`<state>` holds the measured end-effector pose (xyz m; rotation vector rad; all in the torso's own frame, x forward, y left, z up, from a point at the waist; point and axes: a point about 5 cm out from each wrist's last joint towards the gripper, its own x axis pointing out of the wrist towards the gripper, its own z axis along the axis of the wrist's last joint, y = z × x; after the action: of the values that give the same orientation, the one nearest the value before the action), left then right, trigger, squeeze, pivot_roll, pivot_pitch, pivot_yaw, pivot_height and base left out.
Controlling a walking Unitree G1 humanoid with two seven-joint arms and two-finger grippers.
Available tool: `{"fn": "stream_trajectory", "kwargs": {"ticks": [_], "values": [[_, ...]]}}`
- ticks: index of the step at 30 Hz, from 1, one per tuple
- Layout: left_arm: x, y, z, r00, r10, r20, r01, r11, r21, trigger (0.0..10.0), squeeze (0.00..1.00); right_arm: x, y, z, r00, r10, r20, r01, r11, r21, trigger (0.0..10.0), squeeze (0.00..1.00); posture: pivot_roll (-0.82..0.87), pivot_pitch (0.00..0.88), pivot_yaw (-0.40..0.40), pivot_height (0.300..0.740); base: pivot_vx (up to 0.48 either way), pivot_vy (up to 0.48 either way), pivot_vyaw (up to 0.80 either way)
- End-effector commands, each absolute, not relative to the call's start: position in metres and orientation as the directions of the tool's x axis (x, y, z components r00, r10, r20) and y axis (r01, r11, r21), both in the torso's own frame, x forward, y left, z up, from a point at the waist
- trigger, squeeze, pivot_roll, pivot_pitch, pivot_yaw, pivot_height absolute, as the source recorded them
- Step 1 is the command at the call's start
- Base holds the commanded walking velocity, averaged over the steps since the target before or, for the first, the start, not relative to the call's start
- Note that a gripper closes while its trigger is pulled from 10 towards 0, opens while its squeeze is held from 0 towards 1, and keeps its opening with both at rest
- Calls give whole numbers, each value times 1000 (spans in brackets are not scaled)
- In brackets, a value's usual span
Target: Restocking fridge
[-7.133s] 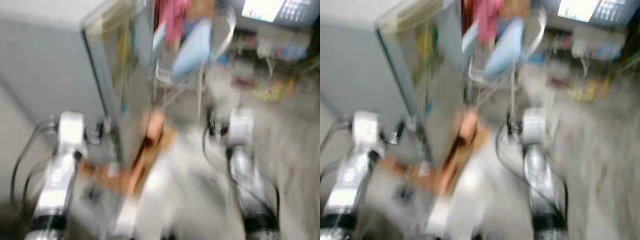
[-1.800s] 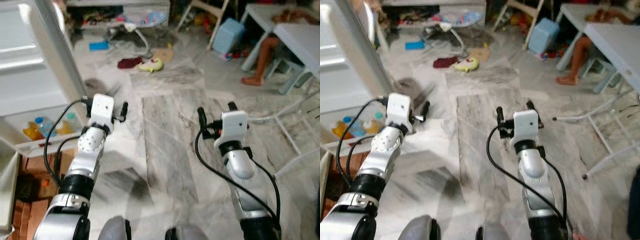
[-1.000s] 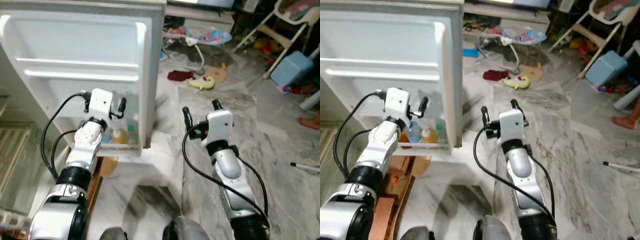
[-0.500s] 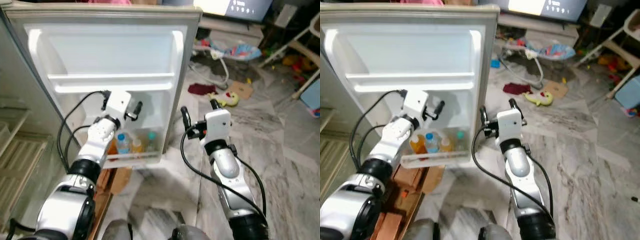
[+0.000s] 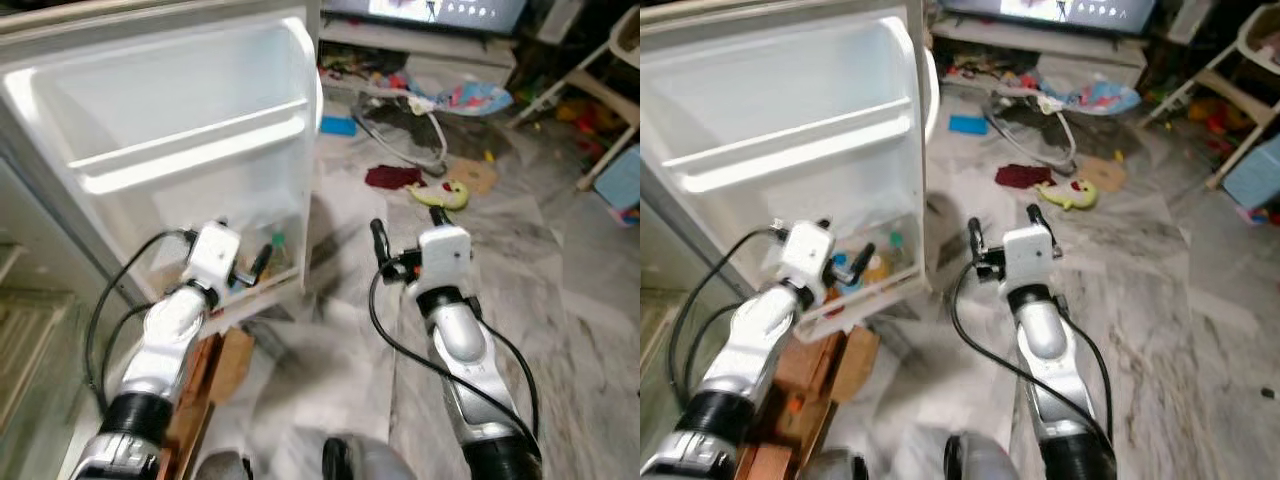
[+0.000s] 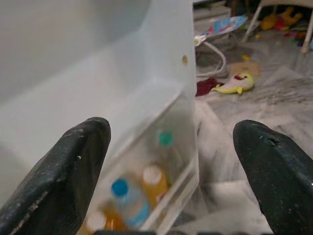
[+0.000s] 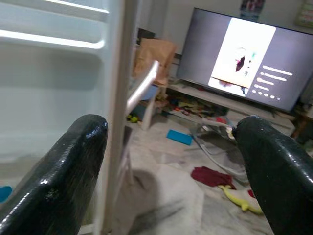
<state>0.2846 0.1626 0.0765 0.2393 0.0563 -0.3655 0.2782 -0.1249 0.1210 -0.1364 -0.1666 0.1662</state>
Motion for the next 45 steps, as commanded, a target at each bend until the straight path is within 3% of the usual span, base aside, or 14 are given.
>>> {"fn": "stream_trajectory", "kwargs": {"ticks": [1, 23, 31, 45], "values": [[286, 161, 92, 933, -357, -40, 356, 909, 216, 10000, 0, 278, -130, 122, 976, 155, 152, -134, 981, -140, 10000, 0, -26, 81, -49, 740, 0, 0, -400], [291, 163, 107, 939, -343, -30, 341, 917, 205, 10000, 0, 282, -132, 124, 976, 143, 163, -119, 981, -152, 10000, 0, -32, 68, -53, 740, 0, -386, -787], [298, 163, 119, 945, -326, 0, 318, 920, 228, 10000, 0, 289, -129, 133, 971, 143, 193, -113, 981, -159, 10000, 0, -21, 90, -45, 740, 281, -385, -800], [307, 167, 124, 948, -319, 0, 309, 916, 256, 10000, 0, 287, -133, 139, 970, 115, 216, -79, 982, -171, 10000, 0, -41, 121, -29, 740, 467, 0, -800]]}}
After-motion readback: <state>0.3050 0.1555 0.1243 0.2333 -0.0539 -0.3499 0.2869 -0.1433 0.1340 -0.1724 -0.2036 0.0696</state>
